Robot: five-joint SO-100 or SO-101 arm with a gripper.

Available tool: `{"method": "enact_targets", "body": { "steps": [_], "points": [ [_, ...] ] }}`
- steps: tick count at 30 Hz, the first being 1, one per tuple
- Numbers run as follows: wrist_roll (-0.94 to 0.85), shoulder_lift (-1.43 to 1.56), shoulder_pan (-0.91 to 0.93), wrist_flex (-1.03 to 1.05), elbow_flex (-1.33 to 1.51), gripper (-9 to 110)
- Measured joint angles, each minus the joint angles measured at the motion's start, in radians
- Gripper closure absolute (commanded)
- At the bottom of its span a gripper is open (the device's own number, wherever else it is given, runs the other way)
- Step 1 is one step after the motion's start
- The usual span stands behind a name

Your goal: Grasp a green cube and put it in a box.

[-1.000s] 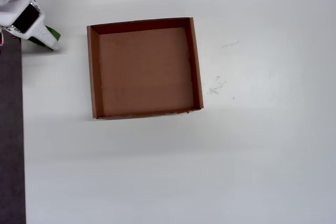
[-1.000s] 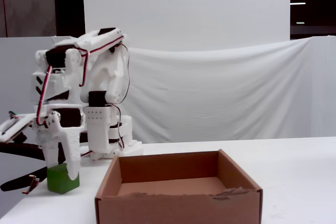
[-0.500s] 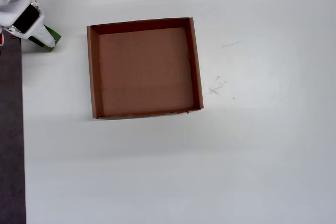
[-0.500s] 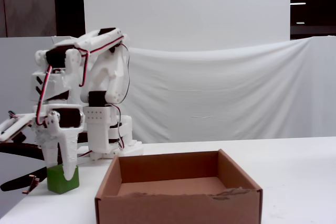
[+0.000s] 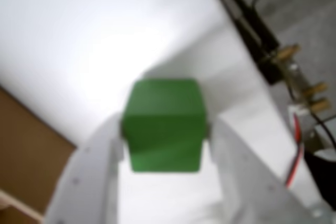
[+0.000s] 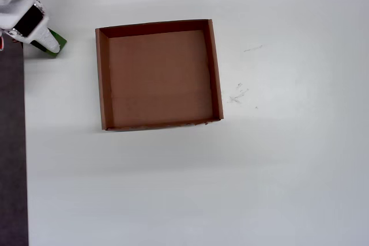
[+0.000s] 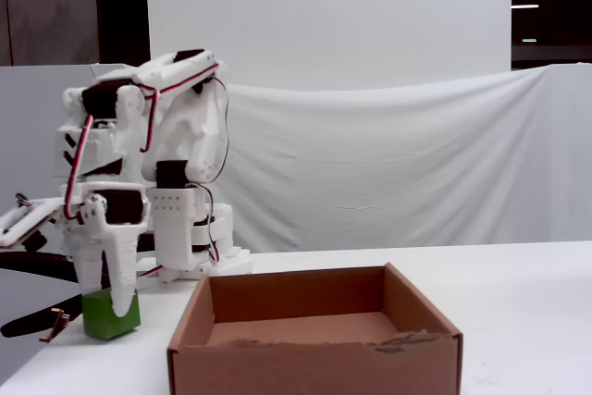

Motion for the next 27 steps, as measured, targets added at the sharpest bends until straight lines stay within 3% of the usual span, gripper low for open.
{"method": "enact_targets", "body": {
  "steps": [18,27],
  "points": [
    [-0.012,0.195,-0.175,0.075,-0.164,88],
    [-0.190,0.206,-0.319,0.170,-0.259,88]
  ]
}}
